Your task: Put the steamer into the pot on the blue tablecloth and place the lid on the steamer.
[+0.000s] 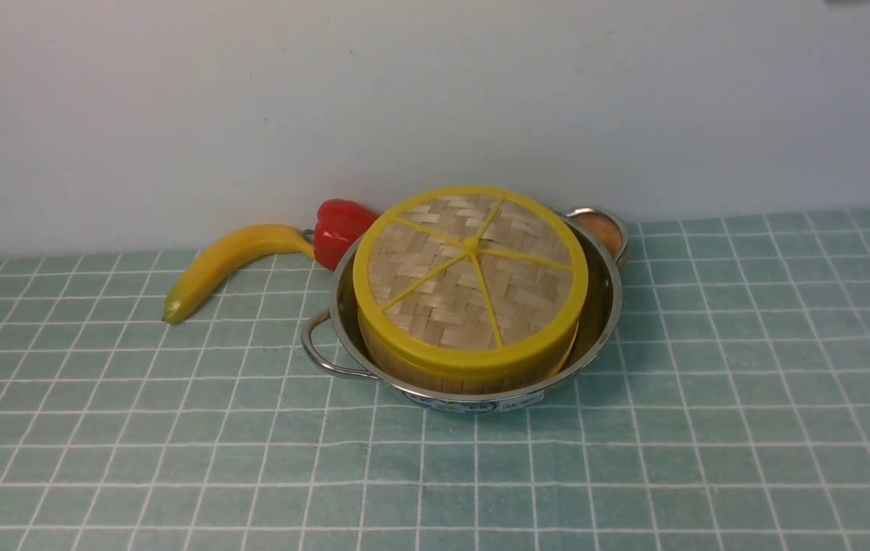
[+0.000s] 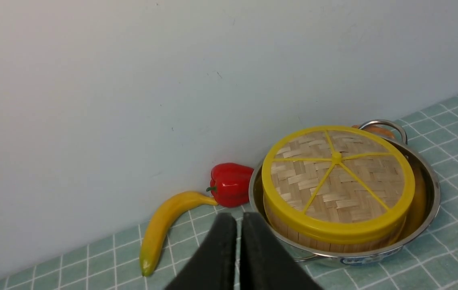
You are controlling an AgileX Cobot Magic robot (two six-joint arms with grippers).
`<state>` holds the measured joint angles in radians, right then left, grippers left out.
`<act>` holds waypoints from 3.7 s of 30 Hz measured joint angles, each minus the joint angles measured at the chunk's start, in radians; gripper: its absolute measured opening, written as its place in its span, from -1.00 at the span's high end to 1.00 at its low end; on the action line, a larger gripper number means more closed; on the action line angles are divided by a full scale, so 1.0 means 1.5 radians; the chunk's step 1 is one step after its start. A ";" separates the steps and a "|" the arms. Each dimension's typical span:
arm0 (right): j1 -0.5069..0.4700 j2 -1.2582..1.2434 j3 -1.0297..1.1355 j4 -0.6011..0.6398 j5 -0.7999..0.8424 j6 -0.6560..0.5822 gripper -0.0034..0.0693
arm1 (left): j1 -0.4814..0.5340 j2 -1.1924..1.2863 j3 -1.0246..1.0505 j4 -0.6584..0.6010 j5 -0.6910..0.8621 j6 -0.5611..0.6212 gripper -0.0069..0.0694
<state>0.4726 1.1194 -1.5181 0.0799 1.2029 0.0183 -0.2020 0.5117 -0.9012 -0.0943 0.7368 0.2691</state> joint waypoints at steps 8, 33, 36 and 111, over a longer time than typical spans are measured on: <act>0.000 -0.172 0.453 -0.043 -0.332 0.010 0.58 | 0.000 0.000 0.000 0.000 0.000 -0.005 0.73; -0.088 -0.325 0.591 -0.031 -0.460 -0.016 0.51 | 0.000 0.000 0.000 0.001 0.000 -0.005 0.59; -0.169 -0.384 0.660 -0.037 -0.486 -0.012 0.48 | 0.000 0.000 0.000 -0.001 0.000 -0.005 0.57; -0.342 -0.747 1.018 -0.035 -0.733 0.019 0.25 | 0.212 -0.341 0.606 -0.055 -0.297 -0.040 0.26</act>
<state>-0.0402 -0.0013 0.0084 0.0278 0.1037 0.0475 0.1167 -0.0004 0.0076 -0.1772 0.2906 0.2090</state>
